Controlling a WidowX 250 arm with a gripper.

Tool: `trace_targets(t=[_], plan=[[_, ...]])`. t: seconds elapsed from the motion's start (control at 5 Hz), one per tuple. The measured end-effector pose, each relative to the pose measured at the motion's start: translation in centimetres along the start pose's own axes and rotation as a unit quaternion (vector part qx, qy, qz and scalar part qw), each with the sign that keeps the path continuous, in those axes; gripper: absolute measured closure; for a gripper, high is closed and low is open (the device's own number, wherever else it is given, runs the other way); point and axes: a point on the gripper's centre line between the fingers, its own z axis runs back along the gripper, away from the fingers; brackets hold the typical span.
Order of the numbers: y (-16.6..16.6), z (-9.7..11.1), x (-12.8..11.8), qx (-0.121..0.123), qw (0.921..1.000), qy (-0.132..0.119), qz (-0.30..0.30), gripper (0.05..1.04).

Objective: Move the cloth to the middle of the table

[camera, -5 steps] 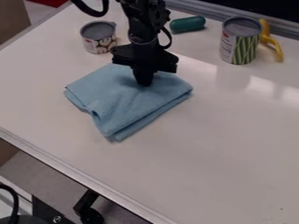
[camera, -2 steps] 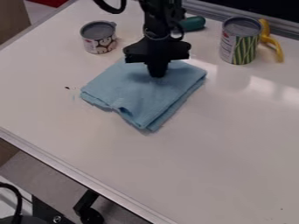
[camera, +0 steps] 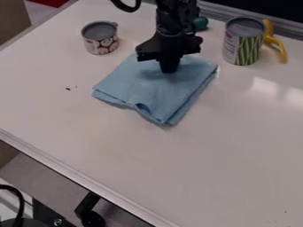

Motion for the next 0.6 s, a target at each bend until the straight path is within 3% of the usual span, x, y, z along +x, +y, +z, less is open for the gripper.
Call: trace_targets(t=[0.2,0.4,0.6], plan=[[-0.89,-0.46,1.05,0.002,0.9996,-0.017,0.024,1.031],[-1.12,-0.81,1.63,0.007,0.9991,-0.012,0.039,1.031],[-0.88,-0.52,1.48,0.017,0.9998,-0.002,0.01,1.031]])
